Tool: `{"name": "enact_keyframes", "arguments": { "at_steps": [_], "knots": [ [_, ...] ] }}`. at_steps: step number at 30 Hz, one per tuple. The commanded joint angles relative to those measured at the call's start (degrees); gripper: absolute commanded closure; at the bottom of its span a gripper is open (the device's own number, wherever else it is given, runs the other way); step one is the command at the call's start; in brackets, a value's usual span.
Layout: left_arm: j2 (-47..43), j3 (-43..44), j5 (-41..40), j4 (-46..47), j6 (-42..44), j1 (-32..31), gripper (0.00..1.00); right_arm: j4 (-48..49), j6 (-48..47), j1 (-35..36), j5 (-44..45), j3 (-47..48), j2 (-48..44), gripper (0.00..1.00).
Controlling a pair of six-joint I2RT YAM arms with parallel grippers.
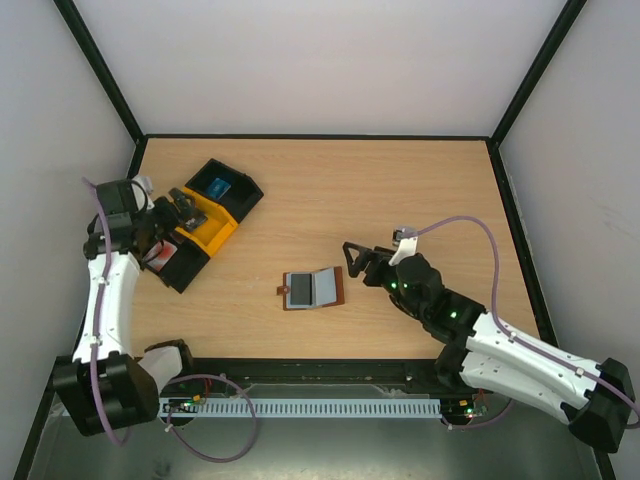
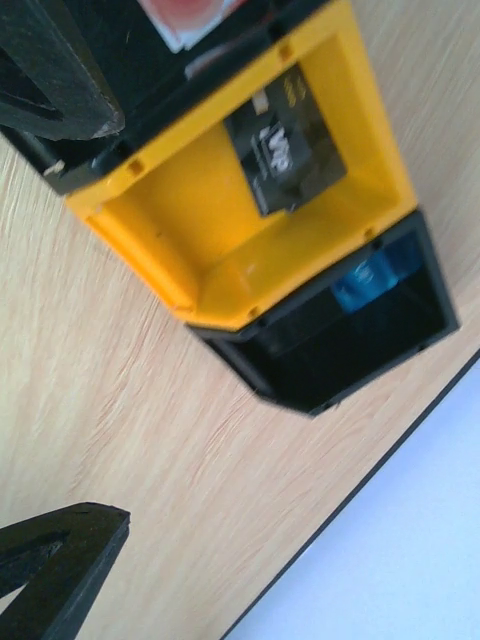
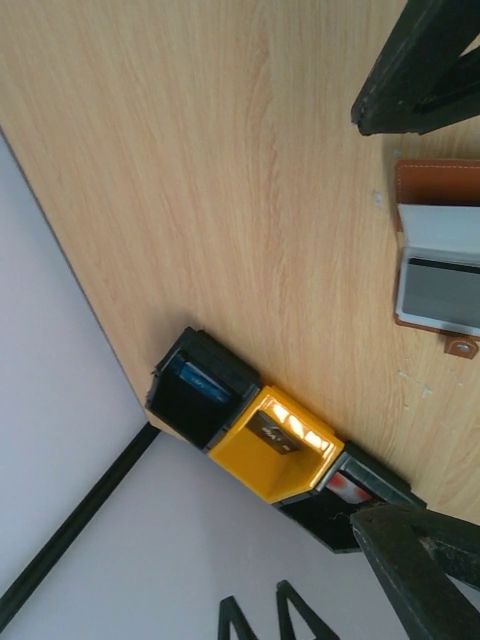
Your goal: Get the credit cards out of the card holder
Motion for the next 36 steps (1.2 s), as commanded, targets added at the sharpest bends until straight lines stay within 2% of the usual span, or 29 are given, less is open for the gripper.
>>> {"name": "enact_keyframes", "arguments": {
  "at_steps": [1, 7, 12, 15, 18, 25, 36],
  "knots": [
    [-2.9, -0.4, 3.3, -1.0, 1.6, -5.1, 0.00, -0.2, 3.8, 0.1, -1.9, -1.7, 2.6, 0.04],
    [-5.3, -2.5, 7.0, -1.3, 2.5, -11.6, 0.00, 0.8, 5.9, 0.1, -3.2, -1.7, 8.0, 0.14],
    [-7.6, -7.5, 10.3, -1.3, 4.1, -13.3, 0.00, 3.9, 6.2, 0.1, -8.2, -1.2, 13.0, 0.43],
    [-8.9, -11.5, 13.2, 0.4, 3.0, -15.1, 0.00, 6.1, 7.4, 0.1, -10.3, -1.2, 15.6, 0.54],
    [-10.1, -13.2, 10.8, 1.8, 1.3, -19.2, 0.00, 7.1, 7.5, 0.1, -11.7, 0.3, 18.5, 0.63],
    [-6.5, -14.9, 10.5, 6.5, -3.9, -27.1, 0.02, 11.1, 8.2, 0.1, -15.5, 3.8, 25.7, 0.72],
    [-1.0, -23.1, 9.2, 23.7, -13.8, -38.3, 0.11, 18.5, 9.2, 0.3, -20.7, 3.9, 36.2, 0.79]
  ]
}}
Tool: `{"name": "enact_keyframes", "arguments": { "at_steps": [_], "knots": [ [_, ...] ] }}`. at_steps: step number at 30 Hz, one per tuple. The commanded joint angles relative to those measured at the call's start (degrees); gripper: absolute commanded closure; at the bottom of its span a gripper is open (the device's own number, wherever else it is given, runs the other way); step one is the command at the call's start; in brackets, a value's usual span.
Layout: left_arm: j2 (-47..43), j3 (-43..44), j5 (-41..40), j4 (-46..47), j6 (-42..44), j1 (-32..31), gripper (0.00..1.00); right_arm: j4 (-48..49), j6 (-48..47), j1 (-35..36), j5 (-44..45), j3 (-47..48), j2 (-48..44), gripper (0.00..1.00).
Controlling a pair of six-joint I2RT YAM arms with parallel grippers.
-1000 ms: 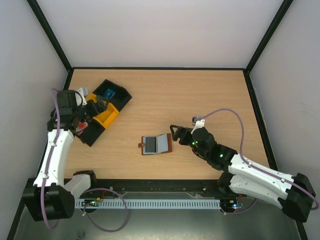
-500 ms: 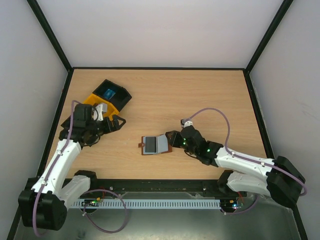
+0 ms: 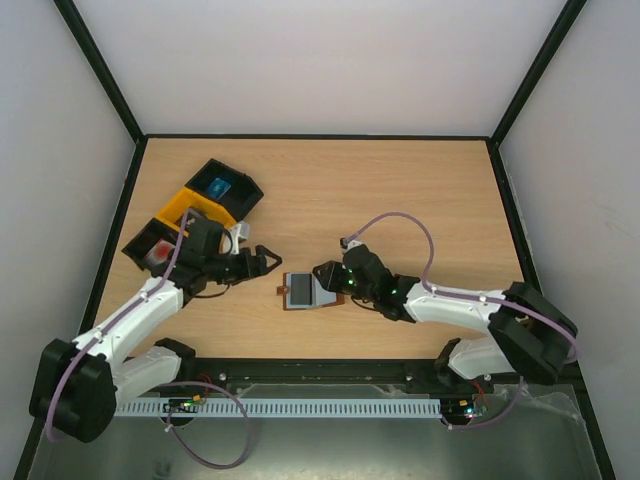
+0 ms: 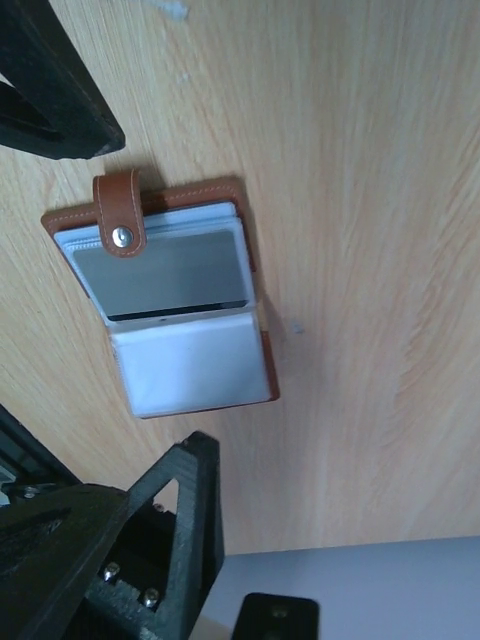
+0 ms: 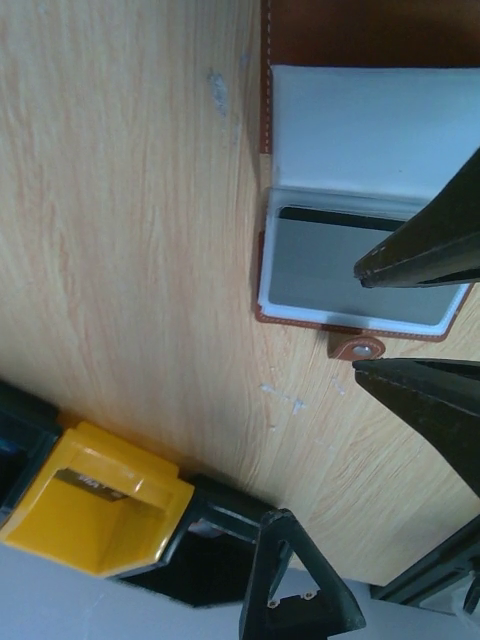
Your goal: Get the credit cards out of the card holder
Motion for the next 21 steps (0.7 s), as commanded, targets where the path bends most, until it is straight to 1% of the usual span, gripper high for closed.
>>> {"name": "enact_keyframes", "arguments": {
  "at_steps": [1, 3, 7, 10, 17, 21],
  "knots": [
    [3.4, -2.8, -1.8, 9.6, -4.5, -3.6, 0.12, 4.3, -0.1, 0.5, -1.8, 0.6, 3.8, 0.79],
    [5.6, -4.0, -3.6, 12.2, -4.9, -5.1, 0.14, 5.8, -0.9, 0.6, -1.7, -0.1, 5.2, 0.78],
    [10.9, -5.1, -2.7, 16.8, -5.5, -6.3, 0.19, 8.5, -1.4, 0.7, -3.4, -0.7, 8.4, 0.80],
    [15.0, -6.0, 0.0, 21.4, -6.7, -6.7, 0.30, 9.8, -1.1, 0.7, -4.3, -0.6, 11.3, 0.80],
    [19.8, -6.2, 0.7, 25.3, -7.1, -7.1, 0.44, 10.4, -1.6, 0.7, -4.2, 0.1, 16.4, 0.81],
    [21.9, -6.8, 2.2, 28.9, -8.0, -7.3, 0.61, 10.1, -2.4, 0.7, -2.8, 0.0, 17.7, 0.81]
  ]
}}
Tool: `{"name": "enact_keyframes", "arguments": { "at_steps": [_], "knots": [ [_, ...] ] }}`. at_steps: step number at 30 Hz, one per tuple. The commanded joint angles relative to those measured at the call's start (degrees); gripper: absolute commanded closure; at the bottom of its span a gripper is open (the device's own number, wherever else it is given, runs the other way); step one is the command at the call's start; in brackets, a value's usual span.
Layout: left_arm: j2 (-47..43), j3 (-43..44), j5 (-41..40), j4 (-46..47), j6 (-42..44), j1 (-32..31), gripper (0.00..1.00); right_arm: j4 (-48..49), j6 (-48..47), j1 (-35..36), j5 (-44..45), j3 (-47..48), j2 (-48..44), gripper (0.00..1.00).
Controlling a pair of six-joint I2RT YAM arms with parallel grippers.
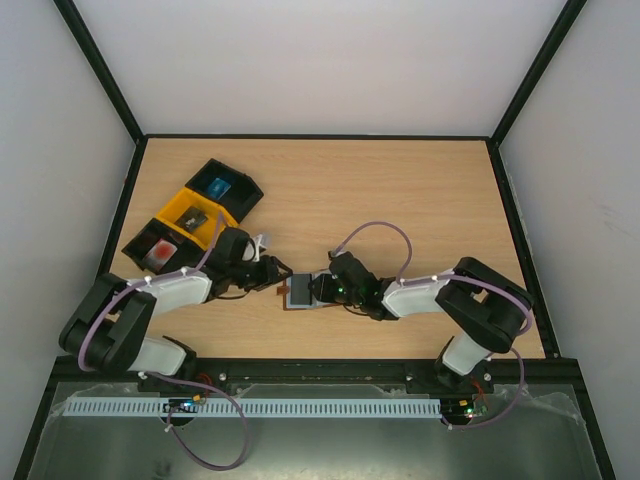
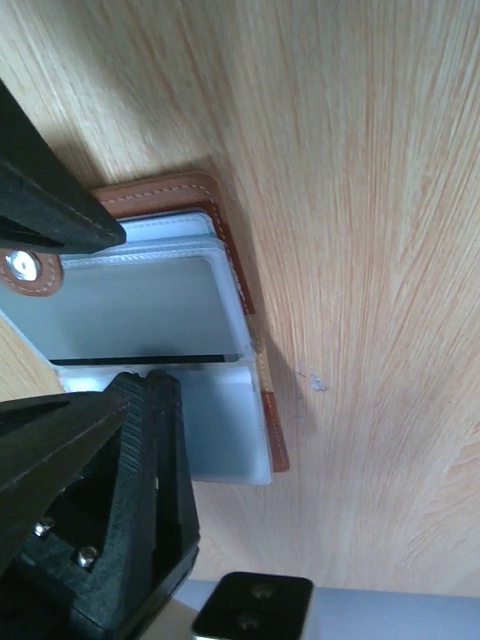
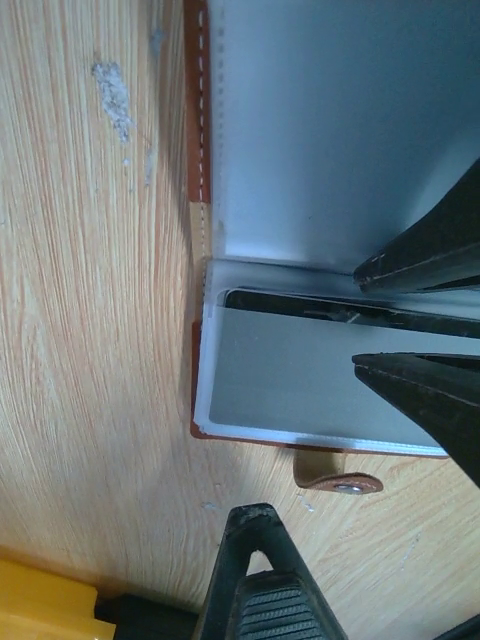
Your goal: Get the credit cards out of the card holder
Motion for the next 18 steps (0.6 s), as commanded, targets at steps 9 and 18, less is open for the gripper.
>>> {"name": "enact_keyframes", "arguments": {
  "at_steps": [9, 18],
  "knots": [
    [6.0, -1.8, 2.9, 8.8, -0.5, -1.0, 0.89, 5.2, -0.3, 0.3, 2.6, -1.9, 1.7, 0.84],
    [9.5, -2.1, 2.0, 9.0, 0.5, -1.9, 0.97, 6.9, 0.8, 0.2, 2.7, -2.8, 1.7, 0.85]
  ]
}}
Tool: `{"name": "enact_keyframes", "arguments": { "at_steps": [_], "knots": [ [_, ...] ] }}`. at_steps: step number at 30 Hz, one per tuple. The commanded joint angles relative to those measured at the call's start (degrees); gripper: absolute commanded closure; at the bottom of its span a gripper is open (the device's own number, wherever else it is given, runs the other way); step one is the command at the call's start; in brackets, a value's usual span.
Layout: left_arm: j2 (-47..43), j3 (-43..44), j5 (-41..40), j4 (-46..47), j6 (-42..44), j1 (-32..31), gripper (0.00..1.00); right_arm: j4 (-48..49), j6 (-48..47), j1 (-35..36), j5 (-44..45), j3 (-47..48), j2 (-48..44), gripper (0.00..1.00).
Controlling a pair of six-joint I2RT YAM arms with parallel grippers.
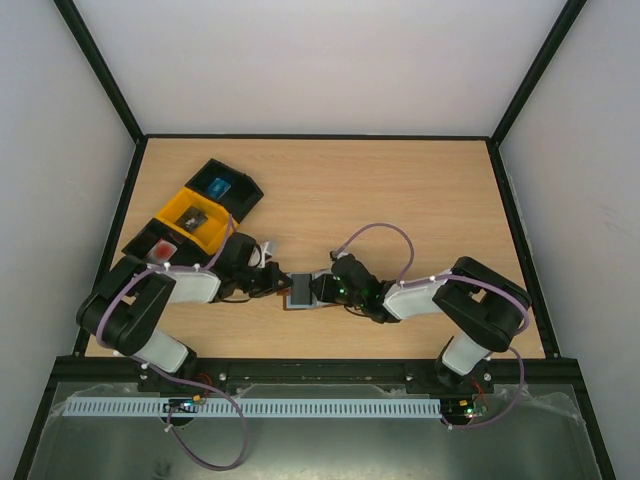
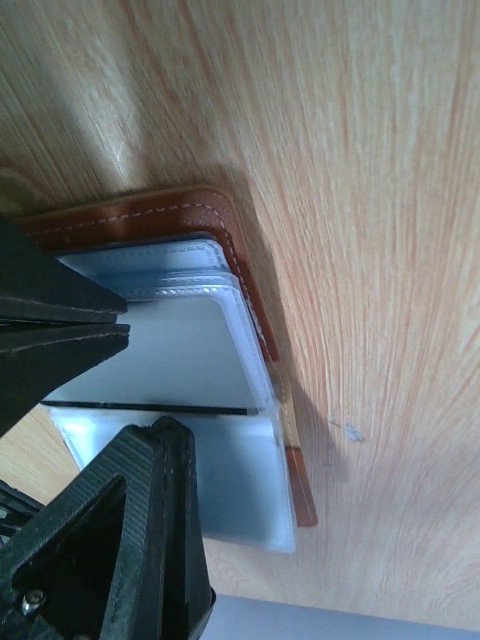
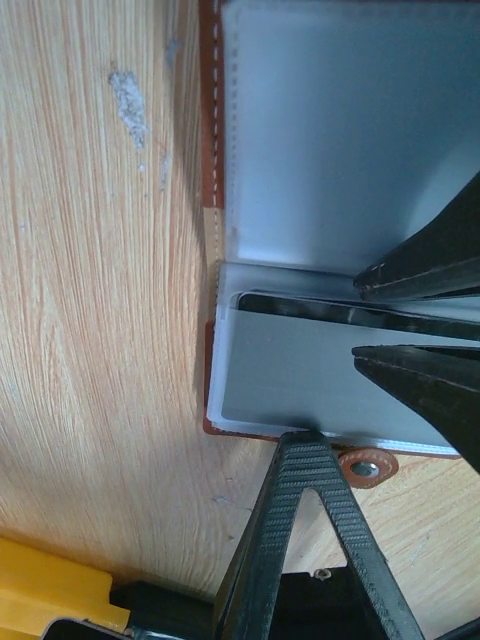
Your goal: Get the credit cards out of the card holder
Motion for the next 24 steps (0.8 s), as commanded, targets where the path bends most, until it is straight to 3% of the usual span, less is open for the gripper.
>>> {"name": "enact_keyframes", "arguments": {
  "at_steps": [1, 6, 24],
  "knots": [
    [1.7, -0.8, -0.7, 0.7, 1.7, -0.5, 0.97, 3.1, 1.2, 0.2, 1.5, -1.5, 0.8, 0.85],
    [1.8, -0.7, -4.4, -2.3, 3.1, -1.2, 0.97, 3.9, 2.4, 0.2, 1.5, -1.9, 0.8, 0.86],
    [2.3, -2.2, -4.2, -0.7, 2.7, -1.5, 0.97, 9.4, 5.7, -0.5, -1.5, -2.8, 3.3, 0.88]
  ]
}}
